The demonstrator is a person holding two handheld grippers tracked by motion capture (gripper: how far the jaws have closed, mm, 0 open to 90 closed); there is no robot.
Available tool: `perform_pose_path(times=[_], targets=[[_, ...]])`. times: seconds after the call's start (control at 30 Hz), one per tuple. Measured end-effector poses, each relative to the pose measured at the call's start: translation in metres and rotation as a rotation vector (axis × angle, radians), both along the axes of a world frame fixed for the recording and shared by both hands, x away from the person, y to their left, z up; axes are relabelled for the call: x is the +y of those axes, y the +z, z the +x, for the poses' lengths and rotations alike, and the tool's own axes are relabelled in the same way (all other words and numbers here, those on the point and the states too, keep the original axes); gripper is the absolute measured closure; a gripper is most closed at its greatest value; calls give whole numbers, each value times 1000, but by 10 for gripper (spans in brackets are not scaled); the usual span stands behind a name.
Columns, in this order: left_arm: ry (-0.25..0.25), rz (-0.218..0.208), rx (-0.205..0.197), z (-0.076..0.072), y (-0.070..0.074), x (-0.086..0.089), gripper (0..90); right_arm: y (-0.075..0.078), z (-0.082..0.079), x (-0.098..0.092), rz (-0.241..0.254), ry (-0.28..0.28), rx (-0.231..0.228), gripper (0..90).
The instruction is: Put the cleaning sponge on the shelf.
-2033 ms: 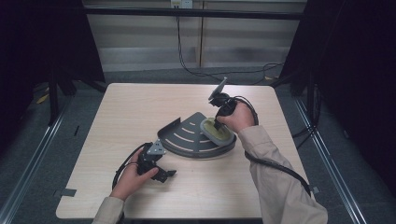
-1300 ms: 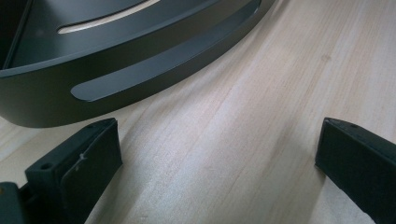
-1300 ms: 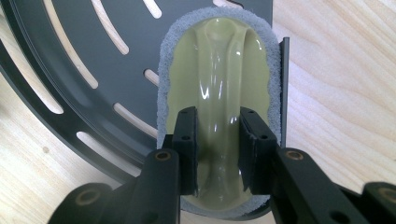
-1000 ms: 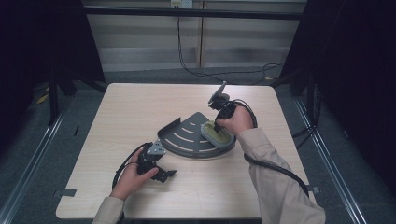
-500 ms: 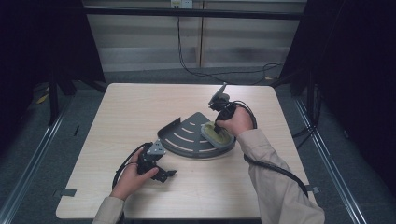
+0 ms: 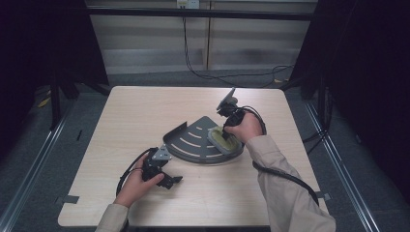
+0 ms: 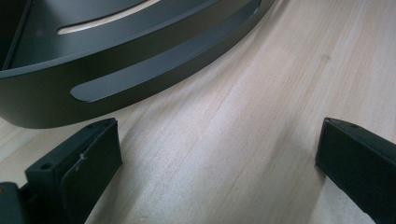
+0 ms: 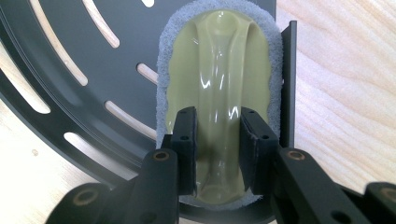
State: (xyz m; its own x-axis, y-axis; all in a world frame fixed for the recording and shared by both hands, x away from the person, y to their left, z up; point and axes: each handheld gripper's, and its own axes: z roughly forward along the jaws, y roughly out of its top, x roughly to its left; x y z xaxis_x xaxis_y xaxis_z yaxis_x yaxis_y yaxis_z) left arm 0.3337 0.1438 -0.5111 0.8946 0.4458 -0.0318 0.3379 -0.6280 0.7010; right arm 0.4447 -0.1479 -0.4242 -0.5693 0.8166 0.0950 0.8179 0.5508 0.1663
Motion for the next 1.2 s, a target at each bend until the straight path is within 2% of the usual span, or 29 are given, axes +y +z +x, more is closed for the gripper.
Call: perform_pose_path(times=[0.87,1.2], targets=[[0,0,0,0,0,0,0,-3,-2,-4,-9,-9,13,635],[0,-1,0,0,0,0,0,4,-1,-5,-18,-32,-12,443]])
